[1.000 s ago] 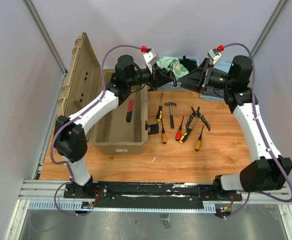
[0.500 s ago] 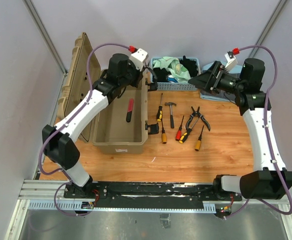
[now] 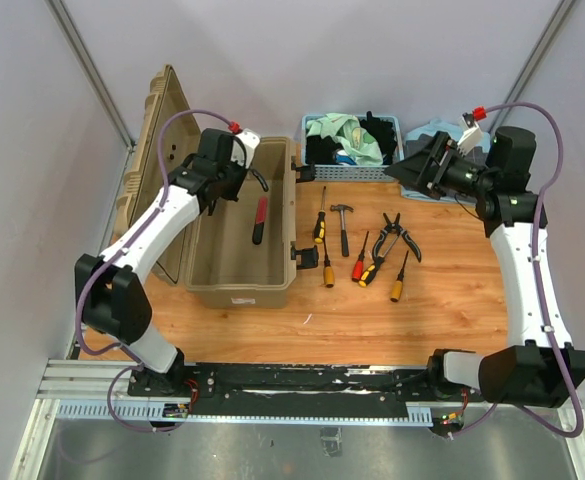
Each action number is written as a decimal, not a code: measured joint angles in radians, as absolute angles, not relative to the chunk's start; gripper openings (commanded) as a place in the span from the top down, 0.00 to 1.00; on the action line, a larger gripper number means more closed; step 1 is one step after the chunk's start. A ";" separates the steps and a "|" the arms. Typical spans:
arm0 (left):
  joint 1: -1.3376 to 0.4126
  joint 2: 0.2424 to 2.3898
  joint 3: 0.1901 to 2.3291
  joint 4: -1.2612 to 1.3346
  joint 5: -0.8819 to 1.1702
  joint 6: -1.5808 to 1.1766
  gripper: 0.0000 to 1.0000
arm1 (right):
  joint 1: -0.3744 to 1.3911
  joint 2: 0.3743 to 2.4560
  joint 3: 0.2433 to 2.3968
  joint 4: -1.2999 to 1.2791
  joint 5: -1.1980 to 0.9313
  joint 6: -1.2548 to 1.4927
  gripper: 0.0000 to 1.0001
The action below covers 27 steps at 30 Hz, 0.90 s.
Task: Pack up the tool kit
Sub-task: Place the pliers in the toolbox.
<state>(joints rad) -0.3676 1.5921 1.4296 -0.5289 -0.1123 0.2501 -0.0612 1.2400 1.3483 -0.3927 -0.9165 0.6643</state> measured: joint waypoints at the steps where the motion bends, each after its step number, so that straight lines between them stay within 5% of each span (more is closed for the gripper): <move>1: -0.363 1.592 1.430 -0.532 -0.118 0.252 1.00 | -0.061 1.239 1.348 -0.393 -0.917 0.664 0.19; 10: -0.361 1.704 1.422 -0.519 -0.155 0.263 1.00 | -0.062 1.234 1.342 -0.415 -0.916 0.633 0.16; 15: -0.361 1.890 1.507 -0.519 -0.164 0.260 1.00 | -0.063 1.228 1.342 -0.453 -0.912 0.603 0.00; 27: -0.362 2.096 1.724 -0.541 -0.160 0.223 1.00 | -0.114 1.176 1.352 -0.565 -0.886 0.522 0.02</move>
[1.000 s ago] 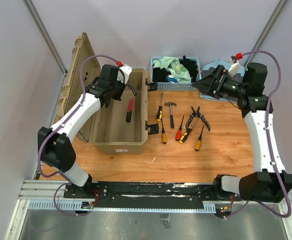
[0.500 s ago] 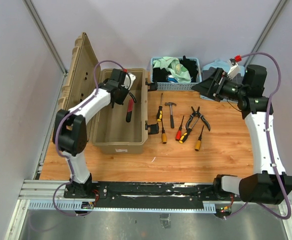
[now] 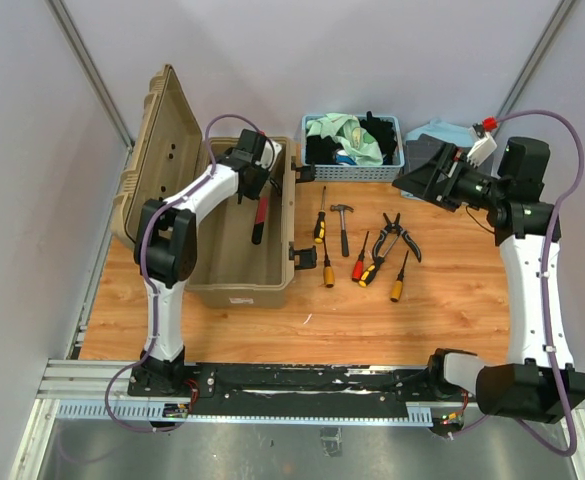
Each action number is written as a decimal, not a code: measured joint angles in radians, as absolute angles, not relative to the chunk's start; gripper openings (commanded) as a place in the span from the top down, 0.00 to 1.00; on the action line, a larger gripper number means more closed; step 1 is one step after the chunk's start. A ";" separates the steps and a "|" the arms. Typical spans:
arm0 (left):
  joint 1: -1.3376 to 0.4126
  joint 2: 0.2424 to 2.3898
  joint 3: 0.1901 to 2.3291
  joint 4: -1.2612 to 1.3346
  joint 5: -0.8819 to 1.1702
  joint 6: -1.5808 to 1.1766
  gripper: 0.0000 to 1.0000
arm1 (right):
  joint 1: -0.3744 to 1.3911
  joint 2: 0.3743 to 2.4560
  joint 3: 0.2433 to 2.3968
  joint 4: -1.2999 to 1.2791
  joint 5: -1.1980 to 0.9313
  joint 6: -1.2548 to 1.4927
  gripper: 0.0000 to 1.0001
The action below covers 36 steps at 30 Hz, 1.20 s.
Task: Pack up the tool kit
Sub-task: Place the pliers in the toolbox, then pick up the hammer at the center of the board.
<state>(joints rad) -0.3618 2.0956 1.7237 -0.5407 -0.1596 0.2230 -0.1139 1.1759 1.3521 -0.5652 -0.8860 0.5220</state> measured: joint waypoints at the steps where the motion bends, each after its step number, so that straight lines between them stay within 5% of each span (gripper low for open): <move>1: -0.362 2.100 1.728 -0.545 -0.160 0.222 1.00 | -0.117 1.172 1.353 -0.570 -0.886 0.519 0.02; 5: -0.362 2.108 1.738 -0.563 -0.160 0.220 0.95 | -0.127 1.163 1.353 -0.579 -0.888 0.514 0.02; 11: -0.362 2.109 1.748 -0.594 -0.160 0.221 0.67 | -0.132 1.162 1.353 -0.584 -0.888 0.514 0.02; 16: -0.362 2.109 1.748 -0.610 -0.159 0.222 0.53 | -0.134 1.161 1.353 -0.587 -0.888 0.514 0.02; 25: -0.362 2.101 1.750 -0.630 -0.155 0.215 0.47 | -0.141 1.156 1.352 -0.651 -0.838 0.444 0.02; 36: -0.372 1.880 1.952 -0.636 -0.097 0.197 0.39 | 0.068 1.301 1.352 -0.825 -0.403 0.209 0.03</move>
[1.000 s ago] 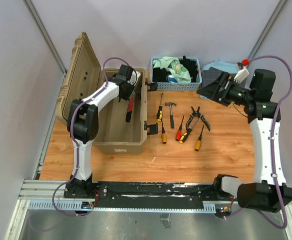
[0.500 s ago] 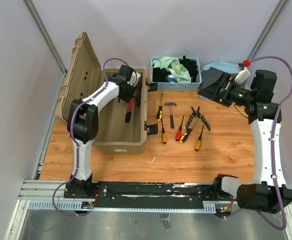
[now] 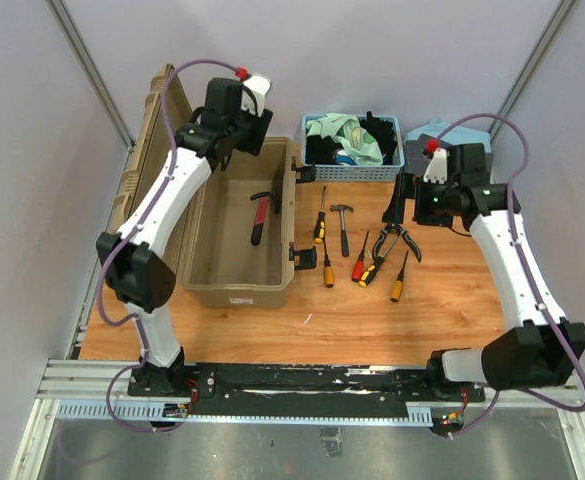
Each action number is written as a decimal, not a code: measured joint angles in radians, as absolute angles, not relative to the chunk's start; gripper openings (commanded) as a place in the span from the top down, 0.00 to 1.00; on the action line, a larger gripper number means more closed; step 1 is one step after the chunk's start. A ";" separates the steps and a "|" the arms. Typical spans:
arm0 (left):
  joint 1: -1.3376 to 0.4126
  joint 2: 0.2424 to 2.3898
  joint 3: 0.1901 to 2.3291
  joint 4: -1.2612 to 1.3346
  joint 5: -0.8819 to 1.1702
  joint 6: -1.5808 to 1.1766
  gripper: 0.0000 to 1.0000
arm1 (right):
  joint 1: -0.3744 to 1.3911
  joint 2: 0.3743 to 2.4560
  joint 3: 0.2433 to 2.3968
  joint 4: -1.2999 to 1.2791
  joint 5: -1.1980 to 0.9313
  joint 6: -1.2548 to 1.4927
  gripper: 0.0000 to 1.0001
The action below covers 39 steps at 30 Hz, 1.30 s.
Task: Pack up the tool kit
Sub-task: Pick up the hammer at the center of the board.
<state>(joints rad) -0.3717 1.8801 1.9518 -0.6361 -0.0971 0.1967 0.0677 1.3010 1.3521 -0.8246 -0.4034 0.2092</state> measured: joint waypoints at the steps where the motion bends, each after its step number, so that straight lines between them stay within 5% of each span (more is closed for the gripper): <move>1: -0.377 1.853 1.966 -0.630 -0.088 0.196 0.38 | 0.084 1.316 1.352 -0.825 -0.368 0.204 0.04; 24: -0.480 1.700 1.892 -0.631 -0.033 0.149 0.34 | 0.377 2.057 1.724 -0.745 0.003 0.318 0.27; 34: -0.480 1.659 1.888 -0.631 -0.032 0.147 0.34 | 0.425 2.108 1.680 -0.743 0.027 0.326 0.55; 39: -0.480 1.659 1.888 -0.631 -0.028 0.137 0.33 | 0.434 2.108 1.652 -0.745 0.027 0.333 0.55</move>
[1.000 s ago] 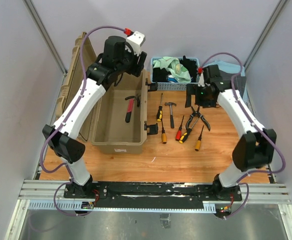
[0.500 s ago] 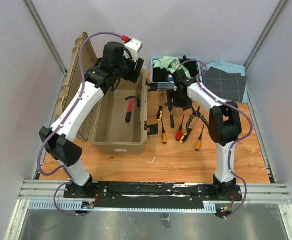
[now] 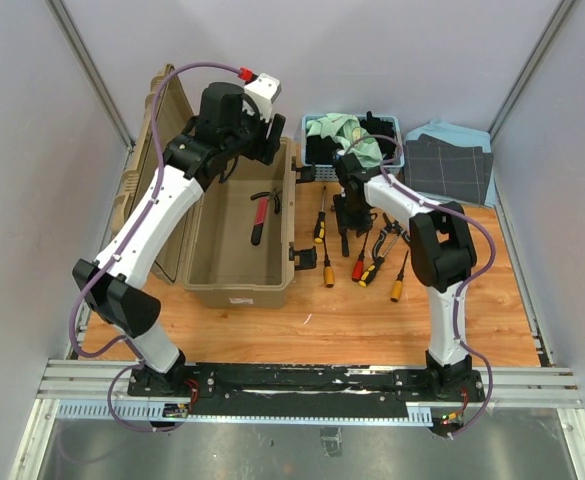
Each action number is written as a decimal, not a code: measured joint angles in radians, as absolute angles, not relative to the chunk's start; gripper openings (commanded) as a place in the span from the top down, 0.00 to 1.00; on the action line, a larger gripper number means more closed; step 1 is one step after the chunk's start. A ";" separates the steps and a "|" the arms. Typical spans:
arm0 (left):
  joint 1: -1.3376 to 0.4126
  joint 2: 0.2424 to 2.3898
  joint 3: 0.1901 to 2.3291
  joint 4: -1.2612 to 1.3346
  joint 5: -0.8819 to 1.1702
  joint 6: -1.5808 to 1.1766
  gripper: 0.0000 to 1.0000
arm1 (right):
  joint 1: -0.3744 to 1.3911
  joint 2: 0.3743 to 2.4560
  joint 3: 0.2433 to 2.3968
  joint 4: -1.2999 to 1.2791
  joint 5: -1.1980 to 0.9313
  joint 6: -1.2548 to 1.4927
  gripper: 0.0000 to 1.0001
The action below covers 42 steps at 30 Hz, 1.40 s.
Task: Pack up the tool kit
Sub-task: Pick up the hammer at the center of the board.
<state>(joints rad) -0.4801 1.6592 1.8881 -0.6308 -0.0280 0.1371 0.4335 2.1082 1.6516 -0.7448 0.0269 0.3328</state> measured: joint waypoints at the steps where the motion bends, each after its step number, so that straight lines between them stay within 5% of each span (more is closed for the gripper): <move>1: -0.480 1.660 1.888 -0.631 -0.027 0.135 0.33 | 0.435 2.108 1.652 -0.745 0.027 0.333 0.54; 10: -0.480 1.661 1.888 -0.631 -0.022 0.130 0.33 | 0.441 2.133 1.657 -0.746 0.015 0.336 0.42; 24: -0.480 1.661 1.888 -0.631 -0.022 0.130 0.32 | 0.442 2.257 1.876 -0.749 0.009 0.336 0.46; 31: -0.480 1.661 1.888 -0.632 -0.023 0.130 0.31 | 0.441 2.303 1.916 -0.763 0.032 0.328 0.55; 37: -0.480 1.661 1.888 -0.632 -0.020 0.130 0.31 | 0.436 2.302 1.916 -0.778 0.054 0.324 0.98; 42: -0.480 1.662 1.888 -0.632 -0.013 0.130 0.31 | 0.433 2.302 1.916 -0.783 0.062 0.315 0.99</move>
